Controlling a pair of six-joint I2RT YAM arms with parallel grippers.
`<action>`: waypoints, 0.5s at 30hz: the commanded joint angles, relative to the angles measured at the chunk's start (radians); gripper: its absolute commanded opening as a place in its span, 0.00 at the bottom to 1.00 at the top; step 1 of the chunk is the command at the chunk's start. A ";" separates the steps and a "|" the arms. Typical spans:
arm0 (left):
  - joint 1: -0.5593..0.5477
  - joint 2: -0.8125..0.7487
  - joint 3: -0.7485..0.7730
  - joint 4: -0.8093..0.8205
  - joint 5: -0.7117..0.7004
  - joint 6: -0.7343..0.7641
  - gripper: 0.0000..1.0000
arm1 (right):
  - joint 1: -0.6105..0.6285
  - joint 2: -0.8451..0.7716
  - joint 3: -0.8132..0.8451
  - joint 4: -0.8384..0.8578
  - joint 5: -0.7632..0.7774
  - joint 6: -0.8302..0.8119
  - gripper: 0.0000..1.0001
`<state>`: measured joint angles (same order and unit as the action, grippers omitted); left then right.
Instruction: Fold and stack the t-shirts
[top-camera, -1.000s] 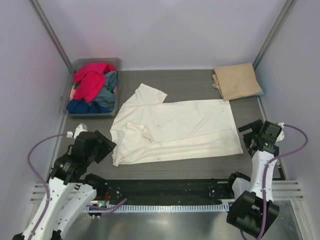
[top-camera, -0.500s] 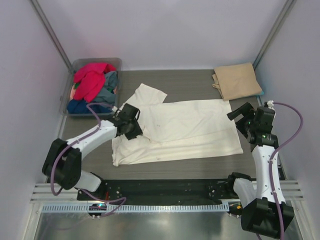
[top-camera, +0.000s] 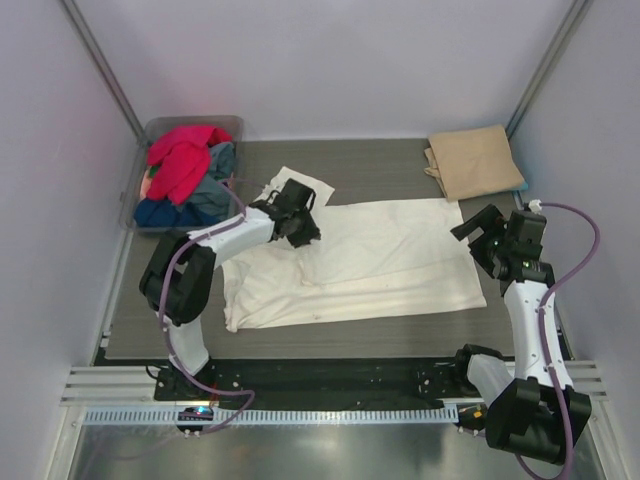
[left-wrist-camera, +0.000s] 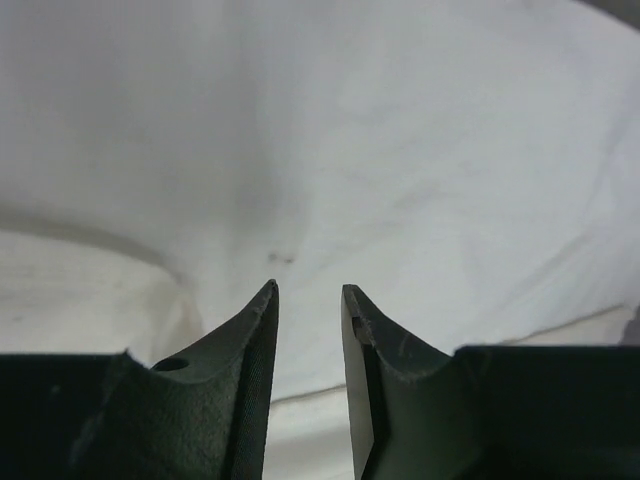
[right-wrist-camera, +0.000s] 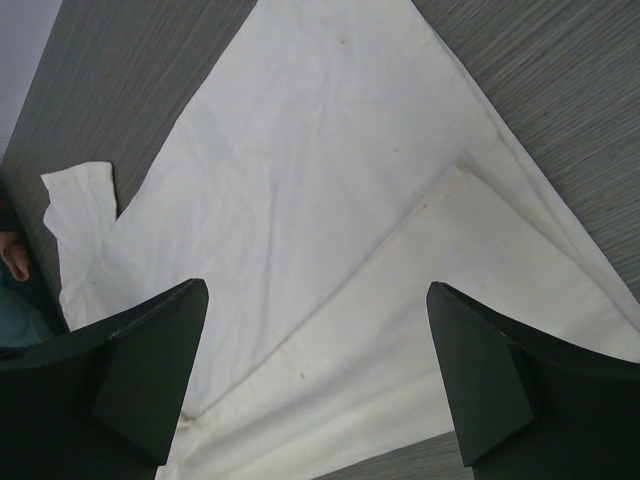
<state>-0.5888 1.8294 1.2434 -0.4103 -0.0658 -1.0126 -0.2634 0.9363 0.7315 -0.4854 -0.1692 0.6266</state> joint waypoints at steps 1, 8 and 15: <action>-0.008 0.034 0.153 0.068 0.033 -0.035 0.34 | 0.004 0.019 0.003 0.067 -0.042 0.004 0.97; 0.143 0.079 0.410 0.013 0.023 0.112 0.45 | 0.007 -0.002 0.006 0.053 -0.076 -0.022 0.97; 0.310 0.367 0.842 -0.126 0.092 0.348 0.51 | 0.041 0.021 -0.006 0.051 -0.092 -0.053 0.97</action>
<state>-0.3225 2.0697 1.9171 -0.4419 -0.0216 -0.8108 -0.2363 0.9581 0.7223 -0.4637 -0.2363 0.6098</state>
